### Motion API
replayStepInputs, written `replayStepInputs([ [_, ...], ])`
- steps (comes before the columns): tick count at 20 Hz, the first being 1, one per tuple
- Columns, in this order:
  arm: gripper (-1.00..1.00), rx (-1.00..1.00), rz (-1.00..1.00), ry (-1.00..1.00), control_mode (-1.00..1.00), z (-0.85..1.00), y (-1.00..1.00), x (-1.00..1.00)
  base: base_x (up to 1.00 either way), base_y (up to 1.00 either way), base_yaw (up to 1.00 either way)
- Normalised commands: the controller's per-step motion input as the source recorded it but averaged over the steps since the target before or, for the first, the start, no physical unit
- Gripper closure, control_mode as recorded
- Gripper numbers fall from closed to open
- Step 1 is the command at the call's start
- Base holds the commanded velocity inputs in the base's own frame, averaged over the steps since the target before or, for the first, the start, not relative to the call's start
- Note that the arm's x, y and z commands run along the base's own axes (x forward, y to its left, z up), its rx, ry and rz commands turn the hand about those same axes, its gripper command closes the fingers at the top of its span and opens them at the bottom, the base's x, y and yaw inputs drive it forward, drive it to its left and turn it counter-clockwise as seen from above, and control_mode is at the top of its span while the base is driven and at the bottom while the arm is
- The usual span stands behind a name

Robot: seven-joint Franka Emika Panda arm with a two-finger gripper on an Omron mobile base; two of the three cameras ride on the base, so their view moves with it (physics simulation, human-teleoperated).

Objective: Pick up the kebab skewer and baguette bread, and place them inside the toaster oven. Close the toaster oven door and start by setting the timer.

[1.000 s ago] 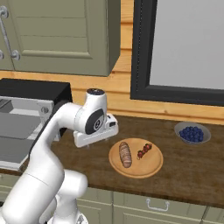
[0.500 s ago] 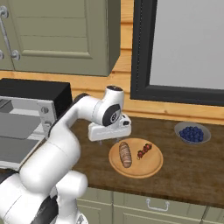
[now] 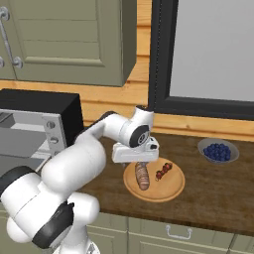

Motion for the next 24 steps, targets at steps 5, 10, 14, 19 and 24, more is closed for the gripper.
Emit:
replayStepInputs([
  [5,-1.0,0.0,0.0,0.0,-1.0,-0.33,-0.04,0.11,0.0,0.0,0.0],
  [10,-1.0,0.0,0.0,0.0,-1.0,-0.06,-0.11,0.22,0.0,0.0,0.0],
  [14,-1.0,0.0,0.0,0.0,-1.0,-0.2,-0.12,0.21,0.0,0.0,0.0],
  [19,-1.0,0.0,0.0,0.0,-1.0,-0.32,0.0,0.25,0.0,0.0,0.0],
  [24,-1.0,0.0,0.0,0.0,-1.0,-0.42,0.0,0.11,0.0,0.0,0.0],
])
